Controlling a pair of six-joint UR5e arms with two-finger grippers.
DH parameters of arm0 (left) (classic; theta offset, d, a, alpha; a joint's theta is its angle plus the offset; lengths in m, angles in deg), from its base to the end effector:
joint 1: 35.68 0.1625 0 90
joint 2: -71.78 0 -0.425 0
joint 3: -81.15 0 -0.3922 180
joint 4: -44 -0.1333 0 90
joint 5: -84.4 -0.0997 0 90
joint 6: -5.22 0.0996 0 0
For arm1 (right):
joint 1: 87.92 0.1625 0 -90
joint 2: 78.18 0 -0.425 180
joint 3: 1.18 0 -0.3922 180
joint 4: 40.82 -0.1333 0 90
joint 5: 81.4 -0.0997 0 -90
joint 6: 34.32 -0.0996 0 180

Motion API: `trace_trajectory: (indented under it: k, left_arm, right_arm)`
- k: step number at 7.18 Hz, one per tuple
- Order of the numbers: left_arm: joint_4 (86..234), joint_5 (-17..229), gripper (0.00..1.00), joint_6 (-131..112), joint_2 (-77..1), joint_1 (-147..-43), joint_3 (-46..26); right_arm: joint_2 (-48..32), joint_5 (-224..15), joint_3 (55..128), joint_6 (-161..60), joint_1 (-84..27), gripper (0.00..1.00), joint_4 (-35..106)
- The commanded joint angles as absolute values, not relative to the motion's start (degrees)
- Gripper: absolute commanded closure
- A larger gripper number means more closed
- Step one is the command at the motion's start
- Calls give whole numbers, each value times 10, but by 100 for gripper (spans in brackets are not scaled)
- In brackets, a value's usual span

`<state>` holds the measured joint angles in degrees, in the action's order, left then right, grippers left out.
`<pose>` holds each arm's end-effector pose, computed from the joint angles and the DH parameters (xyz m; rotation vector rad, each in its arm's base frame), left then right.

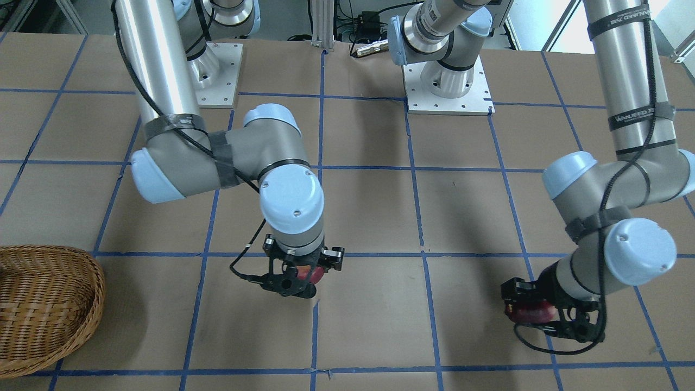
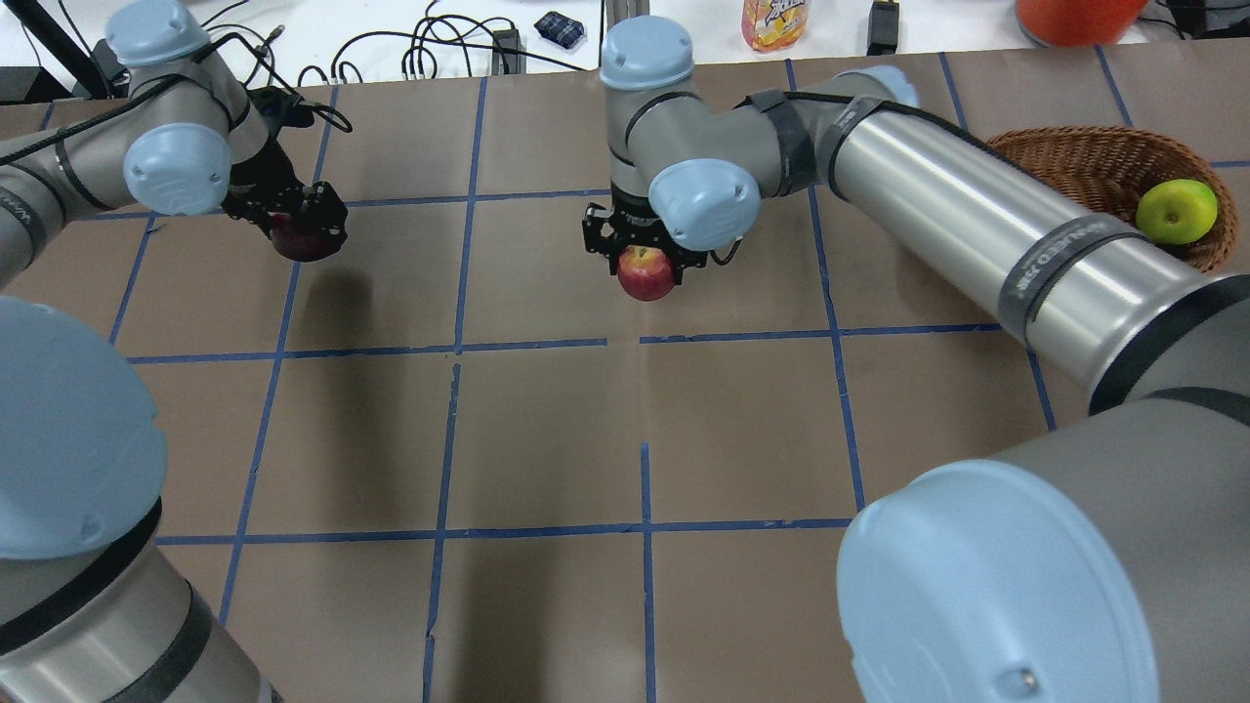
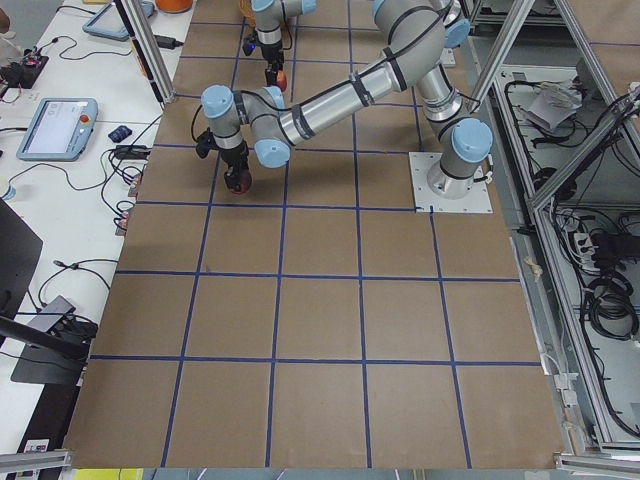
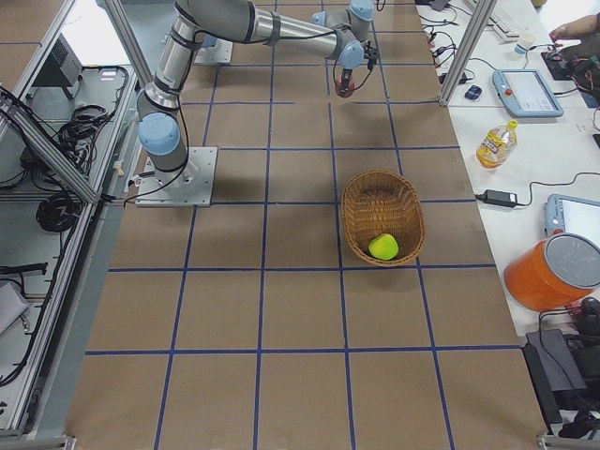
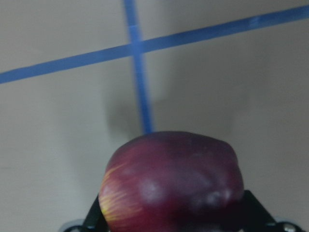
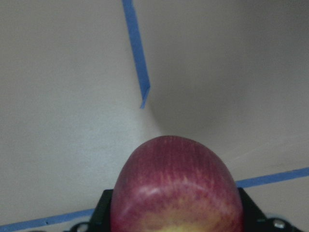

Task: Put all apples into basket
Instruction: 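Carry the red apple to the basket while the left carries the dark apple centerward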

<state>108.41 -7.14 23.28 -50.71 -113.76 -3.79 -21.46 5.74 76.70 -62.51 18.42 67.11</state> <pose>0.0112 -0.6853 0.2376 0.1679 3.1189 0.0593 0.3276 -0.6260 0.2713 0.3237 3.0979 0.1107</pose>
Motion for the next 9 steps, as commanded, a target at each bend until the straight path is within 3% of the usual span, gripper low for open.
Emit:
trace_trajectory:
  k: [1,4,7,8,9]
  left_arm:
    - [1083,-50,77,30,-493,-1252,-65]
    - [1087,-50,77,-122,-508,-1417,-68]
    - [1101,-27,75,-155,-513,-1451,-69]
    - [1097,-17,59,-164,-515,-1462,-69]
    - [1097,-16,4,-167,-515,-1466,-70]
  right_arm:
    - [-165,67,728,-486,77,100,552]
    - [-162,138,732,-275,-95,100,582]
    - [-198,140,729,-116,-196,100,654]
    - [-221,140,731,-93,-212,100,688]
    - [-241,141,732,-69,-216,100,719]
